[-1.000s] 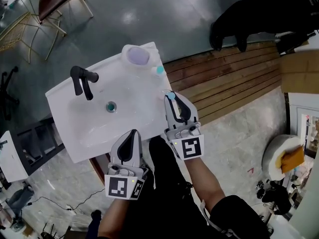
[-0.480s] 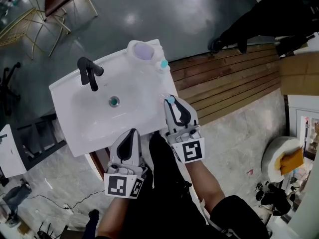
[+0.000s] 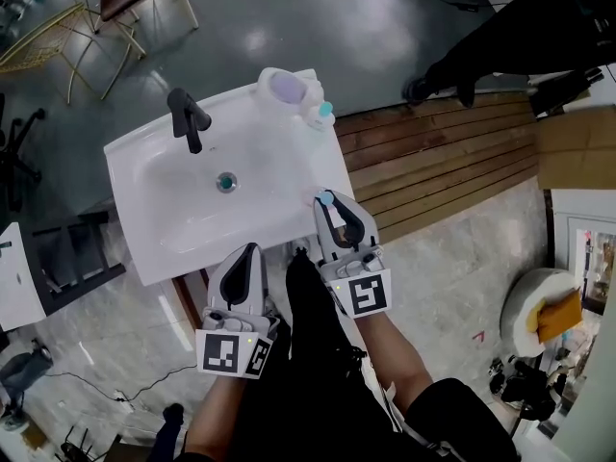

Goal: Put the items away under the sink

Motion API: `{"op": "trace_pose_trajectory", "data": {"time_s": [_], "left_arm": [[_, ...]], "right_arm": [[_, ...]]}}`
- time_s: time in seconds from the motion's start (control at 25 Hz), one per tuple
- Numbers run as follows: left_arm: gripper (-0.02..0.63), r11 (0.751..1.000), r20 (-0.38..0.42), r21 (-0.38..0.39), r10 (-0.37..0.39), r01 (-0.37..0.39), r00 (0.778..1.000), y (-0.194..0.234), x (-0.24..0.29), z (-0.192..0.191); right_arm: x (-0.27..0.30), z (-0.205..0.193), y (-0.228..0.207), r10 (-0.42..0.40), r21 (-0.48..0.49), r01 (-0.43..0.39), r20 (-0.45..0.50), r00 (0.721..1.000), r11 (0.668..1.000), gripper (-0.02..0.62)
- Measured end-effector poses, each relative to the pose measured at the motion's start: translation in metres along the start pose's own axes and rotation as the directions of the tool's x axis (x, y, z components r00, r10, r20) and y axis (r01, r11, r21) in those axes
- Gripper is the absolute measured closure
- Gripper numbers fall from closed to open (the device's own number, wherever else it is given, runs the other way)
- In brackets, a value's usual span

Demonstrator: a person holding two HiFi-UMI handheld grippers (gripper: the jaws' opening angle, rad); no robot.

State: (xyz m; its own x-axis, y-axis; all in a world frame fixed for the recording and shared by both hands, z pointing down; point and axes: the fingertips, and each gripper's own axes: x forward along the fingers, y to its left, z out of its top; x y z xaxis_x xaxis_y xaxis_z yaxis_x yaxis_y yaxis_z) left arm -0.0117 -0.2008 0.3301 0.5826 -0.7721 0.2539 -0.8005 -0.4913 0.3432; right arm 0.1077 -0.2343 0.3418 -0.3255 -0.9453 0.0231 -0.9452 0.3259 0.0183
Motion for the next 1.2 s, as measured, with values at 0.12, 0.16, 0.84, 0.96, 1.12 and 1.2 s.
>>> {"op": "trace_pose_trajectory", "data": {"time_s": [0.12, 0.16, 0.84, 0.96, 1.12, 1.2], "left_arm": [[0.6, 1.0, 0.003, 0.001, 0.002, -0.002, 1.0, 0.001, -0.013, -0.001], [0.6, 1.0, 0.003, 0.002, 0.002, -0.002, 1.0, 0.001, -0.017, -0.002], [0.6, 1.0, 0.039, 0.007, 0.004, -0.005, 0.999, 0.012, -0.094, -0.006], [0.6, 1.0, 0.055, 0.008, 0.001, -0.001, 0.998, 0.015, -0.113, -0.006], [0.6, 1.0, 0.067, 0.009, -0.007, 0.006, 0.998, 0.018, -0.138, -0.008], [0.6, 1.0, 0.072, 0.013, -0.012, 0.011, 0.997, 0.019, -0.15, -0.009]], "right_arm": [[-0.006, 0.006, 0.01, 0.0, -0.001, 0.0, -0.006, 1.0, 1.0, 0.525], [-0.008, 0.007, 0.014, 0.0, -0.001, 0.0, -0.01, 1.0, 1.0, 0.525], [-0.051, 0.021, 0.079, 0.013, -0.042, -0.013, 0.006, 1.0, 0.999, 0.525], [-0.06, 0.026, 0.094, 0.009, -0.052, -0.008, 0.013, 1.0, 0.999, 0.525], [-0.073, 0.031, 0.116, 0.006, -0.02, -0.007, -0.007, 1.0, 1.0, 0.525], [-0.081, 0.033, 0.124, 0.002, -0.025, -0.002, 0.001, 1.0, 1.0, 0.525]]}}
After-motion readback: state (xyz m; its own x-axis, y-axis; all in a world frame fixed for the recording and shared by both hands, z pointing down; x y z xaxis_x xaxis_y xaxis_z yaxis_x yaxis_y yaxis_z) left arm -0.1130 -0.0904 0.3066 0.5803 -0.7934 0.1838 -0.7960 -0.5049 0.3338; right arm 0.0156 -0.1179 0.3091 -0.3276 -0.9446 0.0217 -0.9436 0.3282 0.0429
